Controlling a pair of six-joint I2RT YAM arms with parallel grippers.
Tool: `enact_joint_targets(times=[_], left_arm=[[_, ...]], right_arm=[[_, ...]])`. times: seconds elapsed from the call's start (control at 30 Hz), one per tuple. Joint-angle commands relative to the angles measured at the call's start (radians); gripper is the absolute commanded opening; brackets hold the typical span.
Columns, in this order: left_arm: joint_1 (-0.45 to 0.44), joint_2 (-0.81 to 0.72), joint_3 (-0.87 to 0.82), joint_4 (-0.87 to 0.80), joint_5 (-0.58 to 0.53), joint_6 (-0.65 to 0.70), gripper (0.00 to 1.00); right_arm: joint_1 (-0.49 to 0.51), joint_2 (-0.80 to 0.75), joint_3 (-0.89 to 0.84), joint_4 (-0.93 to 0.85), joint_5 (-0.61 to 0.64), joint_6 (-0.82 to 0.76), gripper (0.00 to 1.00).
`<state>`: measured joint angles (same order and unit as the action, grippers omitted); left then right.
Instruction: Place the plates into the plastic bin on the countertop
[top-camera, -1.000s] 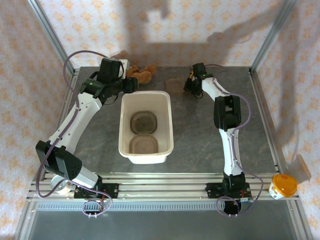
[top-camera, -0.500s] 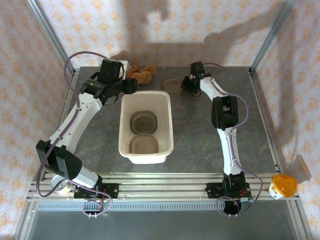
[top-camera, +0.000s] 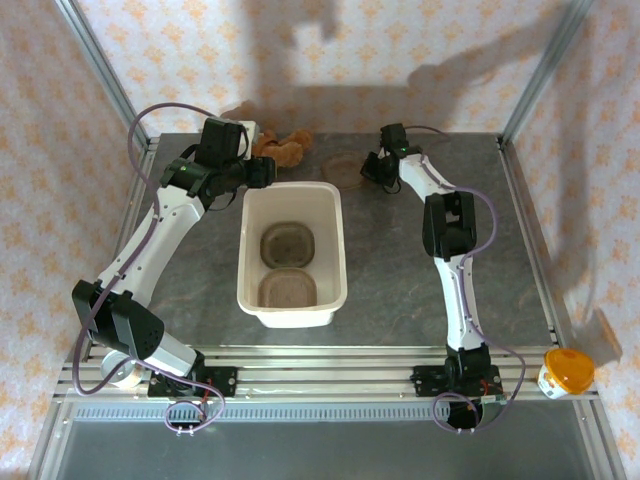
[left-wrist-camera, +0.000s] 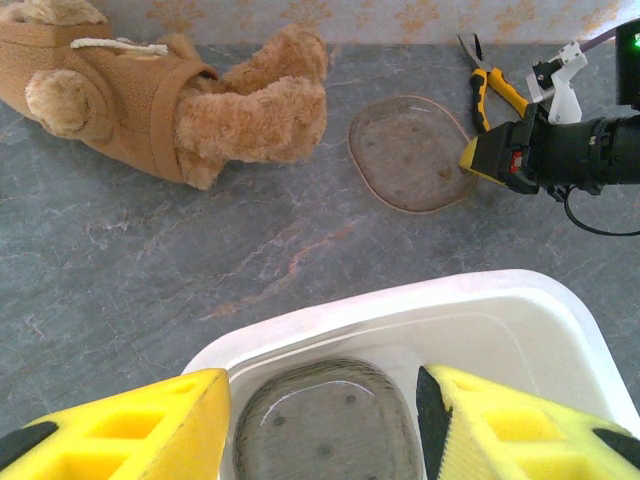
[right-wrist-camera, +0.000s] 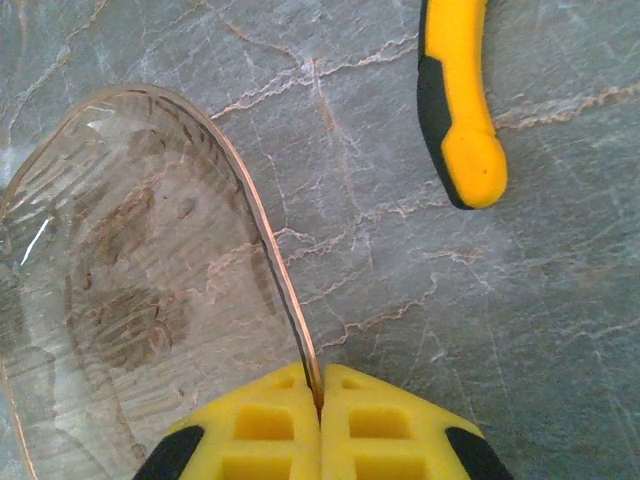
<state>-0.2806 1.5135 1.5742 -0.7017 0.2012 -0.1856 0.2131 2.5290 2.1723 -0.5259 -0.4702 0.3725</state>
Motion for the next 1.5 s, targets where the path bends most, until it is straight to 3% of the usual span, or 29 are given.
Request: enact_joint_targets(times=[0.0, 0.57, 0.73, 1.07, 1.47], left_arm=[[0.008, -0.004, -0.011, 0.000, -0.012, -0.002, 0.54], [0.008, 0.045, 0.037, 0.015, 0.043, -0.057, 0.55], [-0.001, 0.103, 0.110, 0.008, 0.081, -0.130, 0.55], [-0.094, 0.253, 0.263, 0.146, 0.134, -0.334, 0.55], [-0.175, 0.427, 0.356, 0.256, 0.214, -0.557, 0.53]], right_arm=[[0.002, -0.097, -0.030, -0.030, 0.030, -0.018, 0.00], [-0.061, -0.395, -0.271, 0.010, 0.050, -0.074, 0.00], [-0.084, -0.546, -0.372, 0.014, 0.081, -0.131, 0.00], [-0.066, -0.818, -0.575, 0.055, 0.055, -0.160, 0.00], [-0.024, -0.977, -0.710, 0.115, 0.069, -0.115, 0.00]])
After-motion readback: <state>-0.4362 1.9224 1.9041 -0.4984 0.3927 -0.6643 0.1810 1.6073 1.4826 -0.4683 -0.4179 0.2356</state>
